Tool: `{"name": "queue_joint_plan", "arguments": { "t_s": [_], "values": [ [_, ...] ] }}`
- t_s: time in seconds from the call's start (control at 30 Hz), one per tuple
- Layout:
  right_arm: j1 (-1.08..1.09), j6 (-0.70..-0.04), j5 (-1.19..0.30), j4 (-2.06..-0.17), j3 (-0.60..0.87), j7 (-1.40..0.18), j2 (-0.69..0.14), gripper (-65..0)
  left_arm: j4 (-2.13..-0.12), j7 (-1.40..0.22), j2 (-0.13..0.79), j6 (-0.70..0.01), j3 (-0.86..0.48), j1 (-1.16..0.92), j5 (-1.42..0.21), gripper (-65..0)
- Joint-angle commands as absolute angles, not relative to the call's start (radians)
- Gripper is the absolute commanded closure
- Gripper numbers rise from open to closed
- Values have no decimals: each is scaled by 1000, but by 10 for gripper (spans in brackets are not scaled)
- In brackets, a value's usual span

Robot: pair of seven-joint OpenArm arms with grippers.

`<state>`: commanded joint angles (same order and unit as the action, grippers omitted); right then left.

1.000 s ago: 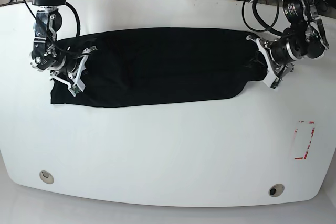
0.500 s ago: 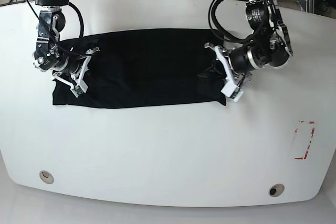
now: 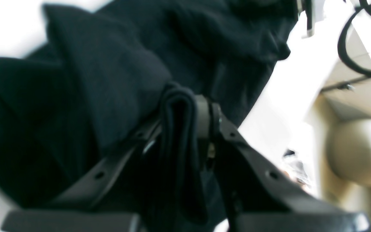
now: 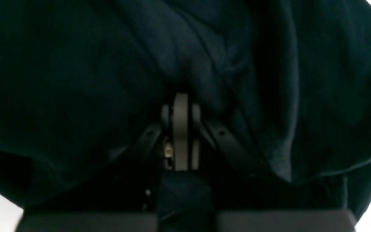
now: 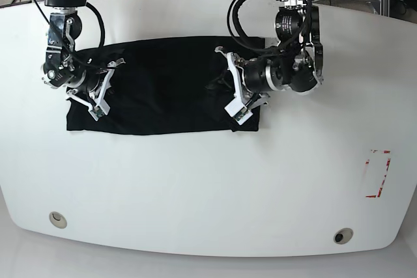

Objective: Layout the t-shirt on the table in an organized manner, then fold the t-shirt properly
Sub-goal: 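Fold the held strip end with the left gripper toward the right gripper, then press and smooth the folded end with the left gripper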

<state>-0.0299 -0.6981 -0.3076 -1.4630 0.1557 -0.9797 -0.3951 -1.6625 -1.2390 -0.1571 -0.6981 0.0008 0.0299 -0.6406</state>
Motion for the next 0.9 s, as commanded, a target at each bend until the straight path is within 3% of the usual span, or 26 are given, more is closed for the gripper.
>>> {"name": "queue_joint_plan", "arguments": {
  "t_s": [0.17, 0.4, 0.6, 0.8, 0.9],
  "values": [
    [-30, -698, -309, -1463, 156, -980, -395, -8, -1649, -1224, -157, -698, 39, 42, -641, -75],
    [-30, -698, -309, -1463, 156, -980, -394, -8, -1649, -1222, -157, -698, 110, 73, -641, -244],
    [-30, -698, -306, -1463, 156, -980, -395, -8, -1664, -1222, -157, -698, 206, 145, -642, -246],
    [-30, -698, -305, -1463, 154, -980, -395, -8, -1735, -1230, -157, -698, 168, 170, -639, -246],
    [-30, -698, -305, -1463, 154, -980, -395, -8, -1767, -1268, -93, -698, 128, 163, -638, -246]
  ]
}}
